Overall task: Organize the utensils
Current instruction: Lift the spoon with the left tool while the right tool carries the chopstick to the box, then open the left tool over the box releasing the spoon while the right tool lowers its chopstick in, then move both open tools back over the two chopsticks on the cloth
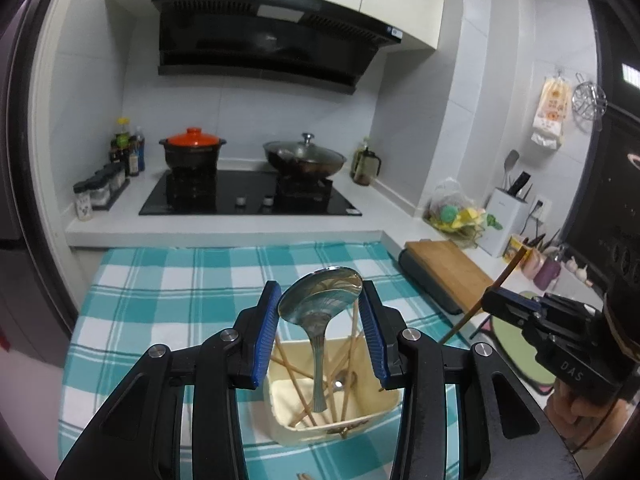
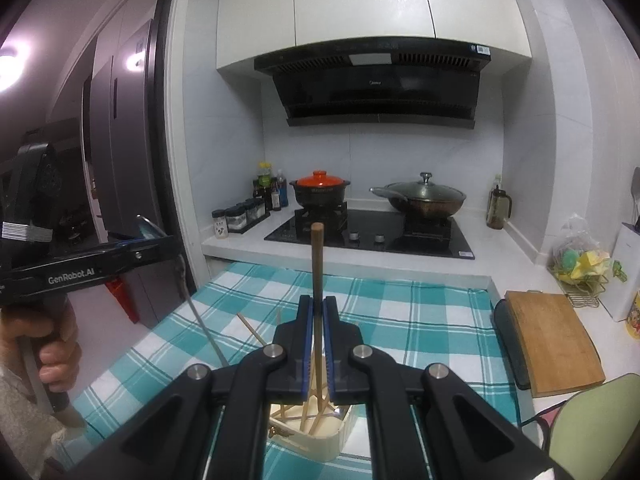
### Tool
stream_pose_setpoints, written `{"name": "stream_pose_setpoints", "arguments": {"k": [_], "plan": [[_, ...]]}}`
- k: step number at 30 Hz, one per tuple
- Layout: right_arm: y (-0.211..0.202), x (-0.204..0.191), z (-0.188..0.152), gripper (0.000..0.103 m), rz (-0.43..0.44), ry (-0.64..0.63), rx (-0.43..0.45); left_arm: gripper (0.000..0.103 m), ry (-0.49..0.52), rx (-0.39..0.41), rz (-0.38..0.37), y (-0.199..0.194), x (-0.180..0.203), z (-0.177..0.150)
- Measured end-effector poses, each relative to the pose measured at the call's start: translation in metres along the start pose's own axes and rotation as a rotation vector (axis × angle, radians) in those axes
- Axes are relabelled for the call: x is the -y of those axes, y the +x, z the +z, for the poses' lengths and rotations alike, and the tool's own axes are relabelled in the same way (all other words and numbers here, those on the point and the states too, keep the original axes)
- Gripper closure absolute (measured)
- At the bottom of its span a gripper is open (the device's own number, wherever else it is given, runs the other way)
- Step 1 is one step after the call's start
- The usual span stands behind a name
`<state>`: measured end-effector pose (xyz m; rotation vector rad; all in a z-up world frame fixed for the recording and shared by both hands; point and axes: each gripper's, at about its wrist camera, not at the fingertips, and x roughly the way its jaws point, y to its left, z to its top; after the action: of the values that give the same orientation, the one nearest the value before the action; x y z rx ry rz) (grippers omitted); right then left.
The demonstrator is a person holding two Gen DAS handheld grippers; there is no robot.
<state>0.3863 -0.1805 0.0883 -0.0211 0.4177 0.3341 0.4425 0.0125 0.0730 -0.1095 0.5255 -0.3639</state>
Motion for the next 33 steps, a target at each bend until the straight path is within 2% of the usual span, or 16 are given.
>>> {"name": "stream_pose_setpoints", "arguments": {"k": [7,12,14,15,17,21,25,28,33], "plan": [[0.077,0.014,-0.035,0.098,0.027,0.051,-0.236,0.063,0.003,-0.193,0.011,0.084,-0.007,-0.035],[0.127,0.035,-0.063,0.097,0.052,0.144,-0.369,0.061,-0.015,-0.279,0.041,0.125,-0.013,-0.05],[0.14,0.041,-0.067,0.096,0.051,0.171,-0.386,0.048,-0.024,-0.287,0.056,0.131,-0.015,-0.048],[0.146,0.044,-0.068,0.089,0.042,0.182,-0.391,0.045,-0.028,-0.278,0.062,0.129,-0.016,-0.045],[0.148,0.048,-0.064,0.065,0.035,0.214,-0.388,0.033,-0.038,-0.249,0.067,0.117,-0.017,-0.039],[0.122,0.049,-0.047,0.063,0.038,0.215,-0.313,0.021,-0.013,-0.205,0.074,0.074,-0.016,-0.031],[0.08,0.042,-0.043,0.063,0.03,0.17,-0.277,0.014,0.05,-0.215,0.09,0.023,-0.012,-0.043],[0.048,0.038,-0.054,0.063,0.023,0.141,-0.284,0.012,0.094,-0.248,0.081,-0.015,-0.01,-0.071],[-0.009,0.029,-0.101,0.063,-0.04,0.053,-0.318,0.009,0.131,-0.318,0.105,-0.066,-0.005,-0.142]]}}
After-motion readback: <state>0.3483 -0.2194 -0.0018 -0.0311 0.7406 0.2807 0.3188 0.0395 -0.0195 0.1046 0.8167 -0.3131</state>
